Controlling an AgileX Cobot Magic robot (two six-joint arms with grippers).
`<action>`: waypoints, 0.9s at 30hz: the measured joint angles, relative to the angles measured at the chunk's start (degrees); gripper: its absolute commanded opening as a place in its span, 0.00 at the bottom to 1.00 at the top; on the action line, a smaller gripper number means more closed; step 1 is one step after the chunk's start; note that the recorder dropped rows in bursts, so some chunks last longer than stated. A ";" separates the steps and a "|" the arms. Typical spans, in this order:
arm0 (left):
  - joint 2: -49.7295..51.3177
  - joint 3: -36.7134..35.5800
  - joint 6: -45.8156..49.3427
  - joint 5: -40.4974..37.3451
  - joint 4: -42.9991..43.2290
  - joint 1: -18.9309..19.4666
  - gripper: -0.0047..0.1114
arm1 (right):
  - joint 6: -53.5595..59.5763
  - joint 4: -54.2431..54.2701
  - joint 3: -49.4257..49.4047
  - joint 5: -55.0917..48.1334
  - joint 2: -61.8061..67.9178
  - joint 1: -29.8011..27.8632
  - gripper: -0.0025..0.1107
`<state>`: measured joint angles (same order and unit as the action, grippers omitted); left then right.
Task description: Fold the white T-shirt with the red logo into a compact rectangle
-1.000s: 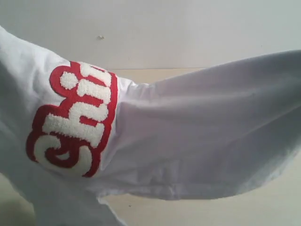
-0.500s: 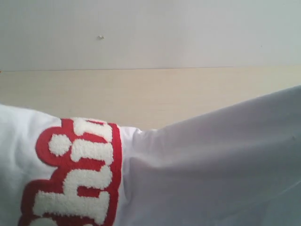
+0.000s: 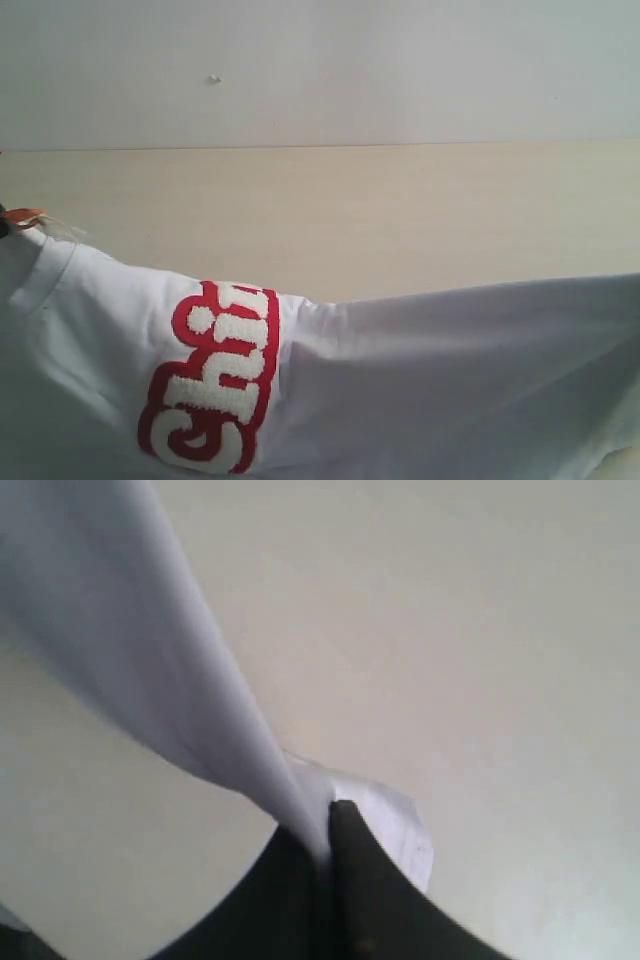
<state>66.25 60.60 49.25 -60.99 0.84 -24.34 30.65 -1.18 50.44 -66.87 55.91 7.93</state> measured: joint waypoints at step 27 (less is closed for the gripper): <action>35.98 -0.11 -11.00 37.28 0.24 14.67 0.04 | -47.77 -45.17 0.00 38.85 44.42 0.00 0.02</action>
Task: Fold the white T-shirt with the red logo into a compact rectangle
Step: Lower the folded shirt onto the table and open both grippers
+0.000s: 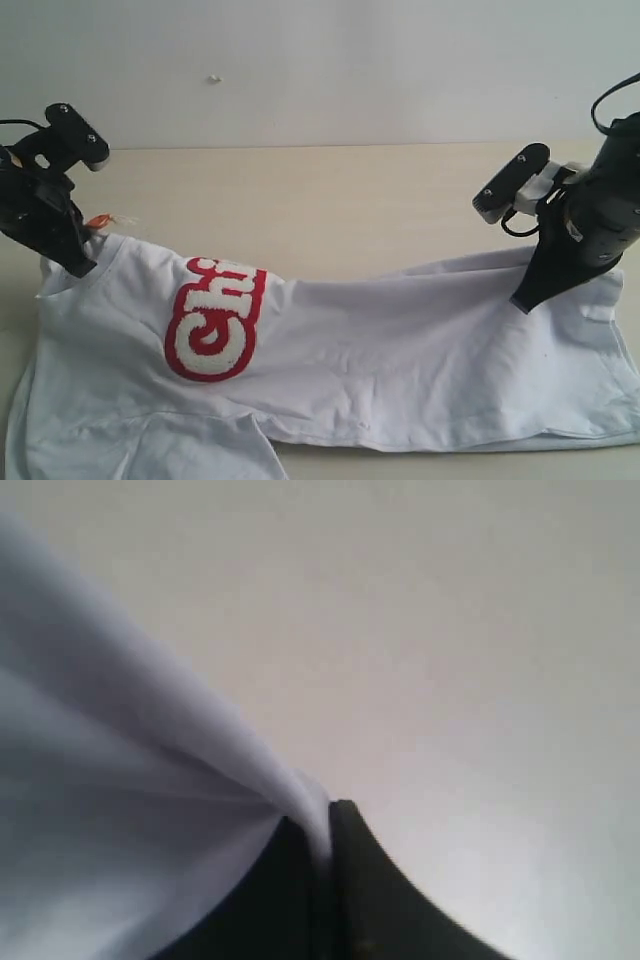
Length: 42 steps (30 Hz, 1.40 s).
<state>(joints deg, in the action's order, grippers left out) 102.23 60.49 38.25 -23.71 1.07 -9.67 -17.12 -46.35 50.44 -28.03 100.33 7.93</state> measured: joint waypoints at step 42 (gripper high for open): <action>-1.55 0.00 -33.40 0.51 -10.03 8.58 0.09 | -15.50 1.52 0.00 -2.29 -2.08 0.22 0.02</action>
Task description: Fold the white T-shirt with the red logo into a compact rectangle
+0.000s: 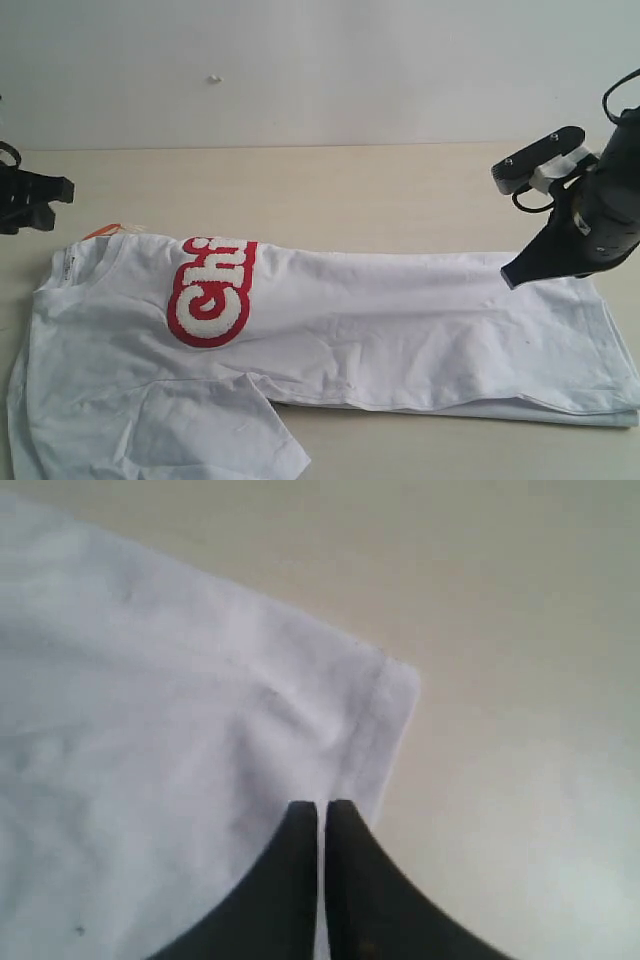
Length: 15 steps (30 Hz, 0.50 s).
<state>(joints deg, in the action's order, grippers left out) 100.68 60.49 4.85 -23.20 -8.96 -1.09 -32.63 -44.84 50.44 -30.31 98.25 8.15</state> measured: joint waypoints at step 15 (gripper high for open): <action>-0.10 -1.81 9.71 -25.32 -18.41 0.00 0.05 | 40.30 41.16 0.00 -0.85 -0.02 0.00 0.02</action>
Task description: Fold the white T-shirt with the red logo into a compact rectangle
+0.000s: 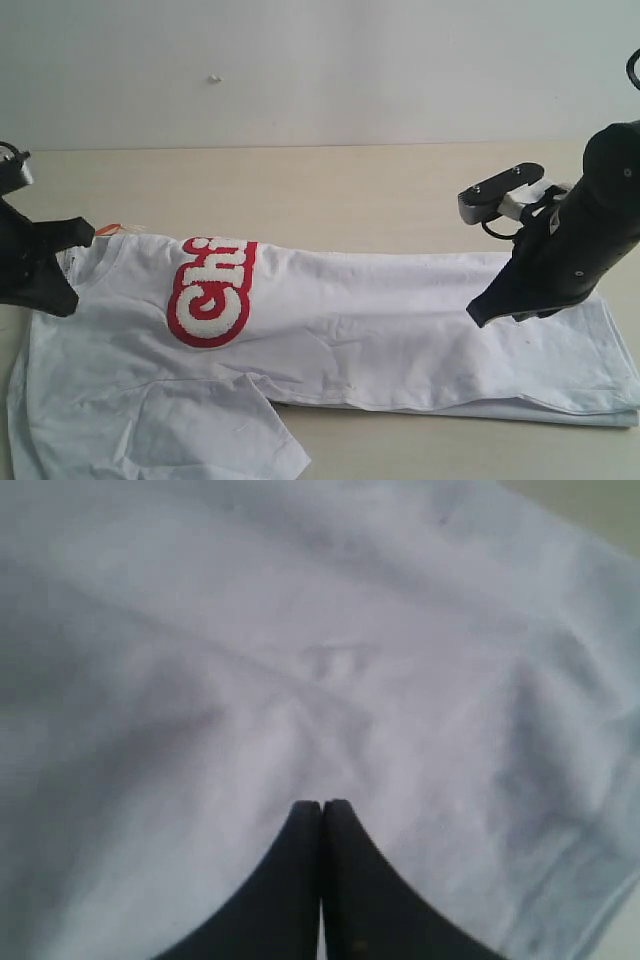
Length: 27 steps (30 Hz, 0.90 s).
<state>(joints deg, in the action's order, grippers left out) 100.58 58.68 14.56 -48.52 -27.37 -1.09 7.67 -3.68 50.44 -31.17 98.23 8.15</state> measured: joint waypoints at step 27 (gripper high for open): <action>7.31 -10.18 16.47 23.14 -14.35 -6.26 0.05 | 8.69 8.68 0.10 1.30 8.49 0.00 0.02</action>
<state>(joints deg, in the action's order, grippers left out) 107.89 48.50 31.04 -25.38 -41.72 -7.35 16.37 5.00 50.54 -29.86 106.72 8.15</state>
